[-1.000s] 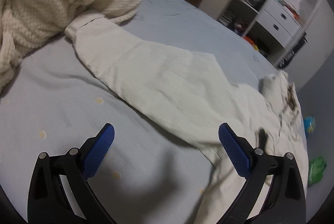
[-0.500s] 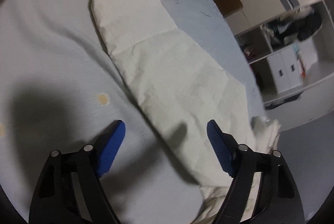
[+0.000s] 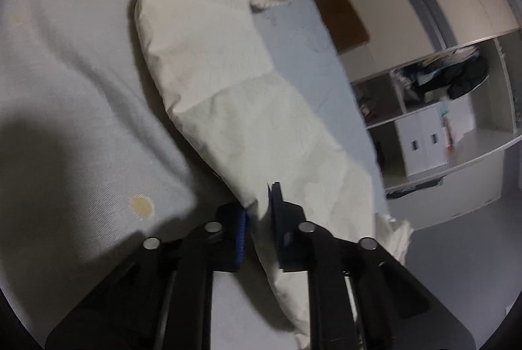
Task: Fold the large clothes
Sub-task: 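Fold the held sleeve across the coat body and open the left tool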
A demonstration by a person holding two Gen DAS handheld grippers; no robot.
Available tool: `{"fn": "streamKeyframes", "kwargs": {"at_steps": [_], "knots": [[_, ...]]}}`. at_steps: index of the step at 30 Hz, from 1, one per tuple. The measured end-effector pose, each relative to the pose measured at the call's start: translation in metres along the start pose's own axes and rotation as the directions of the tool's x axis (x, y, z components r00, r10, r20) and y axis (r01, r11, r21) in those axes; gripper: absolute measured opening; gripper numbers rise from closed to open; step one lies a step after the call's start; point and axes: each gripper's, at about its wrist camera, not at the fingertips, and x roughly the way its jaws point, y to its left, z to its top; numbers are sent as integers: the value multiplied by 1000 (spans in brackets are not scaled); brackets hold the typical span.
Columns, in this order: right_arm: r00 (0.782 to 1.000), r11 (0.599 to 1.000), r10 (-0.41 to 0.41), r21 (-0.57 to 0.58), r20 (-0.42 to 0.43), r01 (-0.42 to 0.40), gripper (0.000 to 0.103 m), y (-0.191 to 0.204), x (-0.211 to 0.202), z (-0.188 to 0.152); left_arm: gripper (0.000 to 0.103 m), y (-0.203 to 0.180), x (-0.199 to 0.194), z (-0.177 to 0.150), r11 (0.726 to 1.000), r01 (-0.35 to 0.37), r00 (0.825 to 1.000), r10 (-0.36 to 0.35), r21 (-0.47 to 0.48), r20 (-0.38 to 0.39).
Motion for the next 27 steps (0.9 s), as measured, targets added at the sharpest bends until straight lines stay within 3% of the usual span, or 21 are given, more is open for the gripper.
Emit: {"fn": "streamKeyframes", "kwargs": {"at_steps": [5, 8, 13, 17, 21, 27], "knots": [[1000, 1000, 7, 10, -1, -7, 79, -2, 1, 0, 6, -43, -19, -7, 984, 28, 997, -41, 177, 71], [1000, 1000, 14, 26, 1, -14, 79, -5, 1, 0, 6, -59, -28, -13, 970, 50, 993, -73, 237, 90], [1000, 999, 22, 41, 14, -23, 79, -8, -2, -1, 6, -87, -42, -30, 944, 61, 991, -95, 323, 91], [999, 998, 33, 51, 30, -35, 79, -10, -5, -1, 6, -112, -51, -52, 907, 67, 991, -109, 417, 78], [998, 996, 46, 69, 44, -49, 79, -15, -10, -3, 6, -142, -59, -87, 846, 87, 990, -132, 526, 49], [996, 992, 64, 109, 54, -70, 79, -23, -12, -4, 6, -180, -69, -143, 731, 155, 984, -171, 665, -41]]}}
